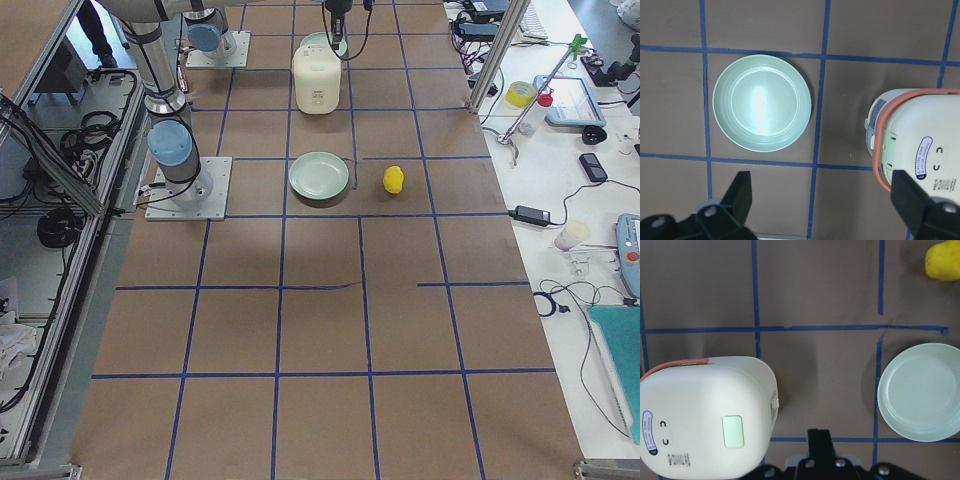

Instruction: Press rice cooker button

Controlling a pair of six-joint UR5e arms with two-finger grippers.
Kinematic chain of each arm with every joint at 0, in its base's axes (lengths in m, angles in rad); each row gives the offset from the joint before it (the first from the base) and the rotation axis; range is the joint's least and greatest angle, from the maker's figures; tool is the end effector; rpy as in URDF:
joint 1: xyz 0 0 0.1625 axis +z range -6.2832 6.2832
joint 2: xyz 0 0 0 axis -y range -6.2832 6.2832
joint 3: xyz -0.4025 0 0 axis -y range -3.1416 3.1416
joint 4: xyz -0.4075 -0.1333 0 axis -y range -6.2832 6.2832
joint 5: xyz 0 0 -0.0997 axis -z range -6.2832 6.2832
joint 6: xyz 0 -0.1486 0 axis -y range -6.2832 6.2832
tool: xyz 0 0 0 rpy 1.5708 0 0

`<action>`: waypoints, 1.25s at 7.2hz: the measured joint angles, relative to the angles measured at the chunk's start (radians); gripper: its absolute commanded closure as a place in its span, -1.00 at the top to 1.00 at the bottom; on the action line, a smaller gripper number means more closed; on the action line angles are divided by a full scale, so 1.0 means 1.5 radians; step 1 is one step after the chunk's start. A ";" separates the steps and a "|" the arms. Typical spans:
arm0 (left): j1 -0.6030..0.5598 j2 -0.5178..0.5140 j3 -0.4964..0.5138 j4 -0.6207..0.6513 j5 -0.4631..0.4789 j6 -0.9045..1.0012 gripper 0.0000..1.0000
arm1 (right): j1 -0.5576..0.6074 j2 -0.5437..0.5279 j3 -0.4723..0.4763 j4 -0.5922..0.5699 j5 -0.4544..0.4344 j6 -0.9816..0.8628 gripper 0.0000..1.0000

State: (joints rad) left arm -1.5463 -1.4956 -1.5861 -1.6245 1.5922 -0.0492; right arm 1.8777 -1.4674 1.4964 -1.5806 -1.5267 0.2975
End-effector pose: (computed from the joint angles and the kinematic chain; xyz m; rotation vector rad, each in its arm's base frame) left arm -0.1184 -0.4802 0.4403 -0.1151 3.1181 -0.0101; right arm 0.2982 -0.4780 0.4007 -0.0139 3.1048 0.0488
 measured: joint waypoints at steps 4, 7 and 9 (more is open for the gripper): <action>0.000 0.000 0.000 0.000 0.000 0.000 1.00 | 0.086 0.040 0.120 -0.147 0.001 0.096 -1.00; 0.000 0.000 0.000 0.000 0.000 0.000 1.00 | 0.093 0.045 0.145 -0.166 0.000 0.095 -1.00; 0.000 0.000 0.000 0.000 0.000 0.000 1.00 | 0.089 0.044 0.131 -0.165 -0.001 0.095 0.54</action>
State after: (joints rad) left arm -1.5463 -1.4956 -1.5861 -1.6245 1.5923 -0.0498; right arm 2.0110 -1.4014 1.6923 -1.8278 -1.5283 0.4406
